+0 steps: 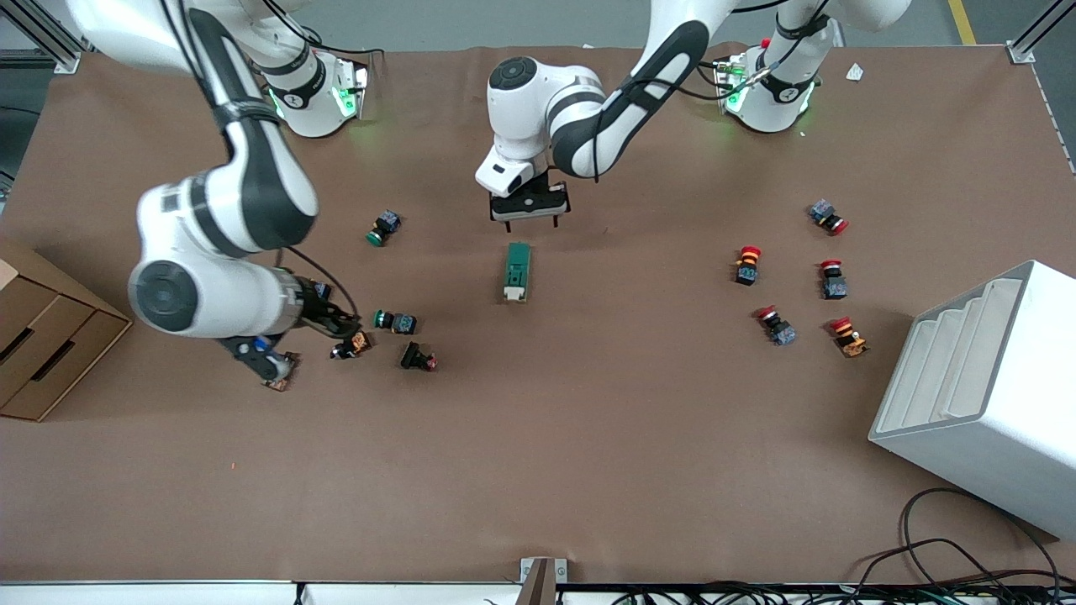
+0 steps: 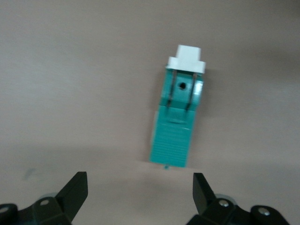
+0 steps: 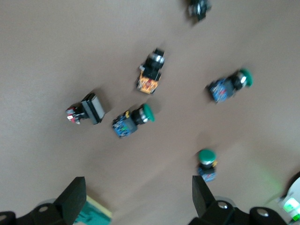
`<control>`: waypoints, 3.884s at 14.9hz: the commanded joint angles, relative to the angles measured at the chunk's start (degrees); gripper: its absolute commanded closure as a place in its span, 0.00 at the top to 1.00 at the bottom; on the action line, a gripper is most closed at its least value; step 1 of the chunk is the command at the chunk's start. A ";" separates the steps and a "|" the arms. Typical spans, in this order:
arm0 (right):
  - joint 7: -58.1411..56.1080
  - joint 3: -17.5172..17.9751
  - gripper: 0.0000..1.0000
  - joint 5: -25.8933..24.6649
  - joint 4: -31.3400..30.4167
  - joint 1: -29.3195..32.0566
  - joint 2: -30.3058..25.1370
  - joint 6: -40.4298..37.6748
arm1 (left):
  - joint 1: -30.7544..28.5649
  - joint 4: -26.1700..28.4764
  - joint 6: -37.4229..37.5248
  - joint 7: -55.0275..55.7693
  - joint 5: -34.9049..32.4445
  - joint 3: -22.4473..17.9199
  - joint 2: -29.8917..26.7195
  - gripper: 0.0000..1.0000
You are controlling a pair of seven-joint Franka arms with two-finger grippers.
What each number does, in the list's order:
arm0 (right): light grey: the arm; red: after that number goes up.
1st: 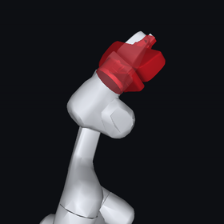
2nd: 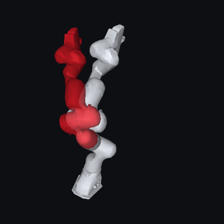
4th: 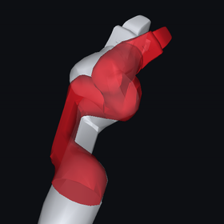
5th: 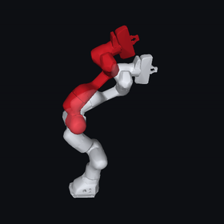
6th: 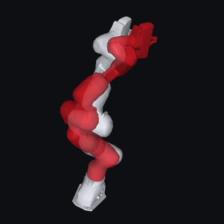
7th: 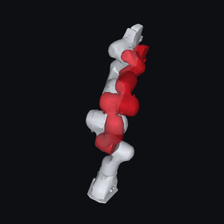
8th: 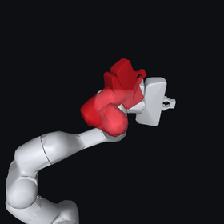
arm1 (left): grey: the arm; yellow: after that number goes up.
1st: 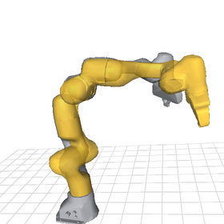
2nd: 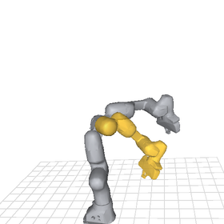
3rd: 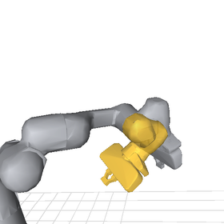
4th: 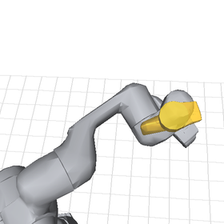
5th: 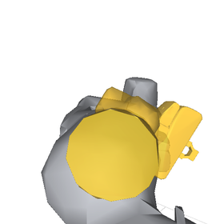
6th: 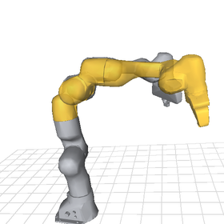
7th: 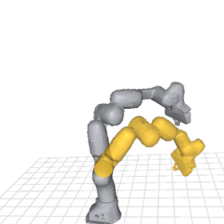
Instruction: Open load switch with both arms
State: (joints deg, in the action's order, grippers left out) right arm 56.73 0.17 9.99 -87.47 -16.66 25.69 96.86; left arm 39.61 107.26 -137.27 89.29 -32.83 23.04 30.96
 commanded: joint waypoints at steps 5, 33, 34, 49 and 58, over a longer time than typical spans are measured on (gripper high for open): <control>31.29 -0.25 1.00 1.08 12.93 -9.87 13.06 1.22 | 3.99 -0.82 -1.51 28.54 -29.62 -0.01 7.08 0.97; 59.90 -0.25 1.00 7.14 10.40 -23.68 22.65 8.43 | 13.12 -0.47 15.09 49.75 -62.36 -0.80 15.70 0.95; 59.81 -0.25 1.00 7.14 10.39 -23.68 22.65 8.43 | 13.21 -0.65 15.62 50.98 -62.44 -0.80 16.31 0.96; 56.91 0.62 1.00 7.50 11.89 -23.25 20.81 -1.58 | 14.27 -0.30 17.65 56.34 -64.55 -0.80 18.69 0.99; 54.80 2.21 1.00 7.58 12.50 -22.45 20.81 -6.16 | 15.41 -0.47 17.65 56.79 -64.55 -0.80 18.69 0.99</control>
State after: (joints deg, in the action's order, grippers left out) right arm 112.20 1.27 16.65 -73.82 -39.99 47.96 92.15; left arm 53.60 107.10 -117.77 143.22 -97.67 22.08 46.31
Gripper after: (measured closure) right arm 0.000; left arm 0.004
